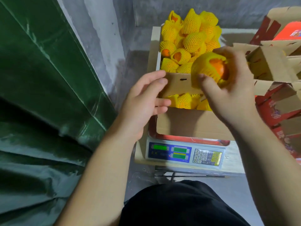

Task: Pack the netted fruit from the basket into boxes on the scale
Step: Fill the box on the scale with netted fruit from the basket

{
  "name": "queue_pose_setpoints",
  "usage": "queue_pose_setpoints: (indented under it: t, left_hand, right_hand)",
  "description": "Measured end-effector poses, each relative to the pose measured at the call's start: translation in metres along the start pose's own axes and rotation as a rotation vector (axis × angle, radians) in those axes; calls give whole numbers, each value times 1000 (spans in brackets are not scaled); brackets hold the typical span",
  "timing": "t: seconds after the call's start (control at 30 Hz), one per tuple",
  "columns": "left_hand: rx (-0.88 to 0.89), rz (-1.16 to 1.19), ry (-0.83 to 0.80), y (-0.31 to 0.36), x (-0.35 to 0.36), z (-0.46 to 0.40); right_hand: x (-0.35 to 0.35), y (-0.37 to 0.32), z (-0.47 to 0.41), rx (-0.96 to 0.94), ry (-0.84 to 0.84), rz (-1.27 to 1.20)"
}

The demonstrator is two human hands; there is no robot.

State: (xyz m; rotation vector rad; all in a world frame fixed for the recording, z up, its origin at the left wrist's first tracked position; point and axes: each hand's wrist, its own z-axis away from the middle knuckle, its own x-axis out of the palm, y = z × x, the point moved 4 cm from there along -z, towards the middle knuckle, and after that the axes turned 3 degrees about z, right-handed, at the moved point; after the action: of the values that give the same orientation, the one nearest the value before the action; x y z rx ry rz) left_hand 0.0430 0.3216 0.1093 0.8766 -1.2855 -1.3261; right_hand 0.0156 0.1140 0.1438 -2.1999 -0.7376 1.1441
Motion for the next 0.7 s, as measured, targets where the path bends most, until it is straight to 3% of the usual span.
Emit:
queue_pose_setpoints:
  t: [0.13,0.23,0.43,0.7]
  left_hand:
    - [140,-365,78,-7,-14,0]
    - [157,-450,64,-11,-15,0]
    - [130,-315,-25,-5,-4,3]
    - [166,-317,-60,-5,8,-5]
  right_hand:
    - [6,29,-6,174,-385,427]
    - [6,25,1,158,-334,329]
    - [28,10,16,157,-496,170]
    - [32,9,14,145,-513,7]
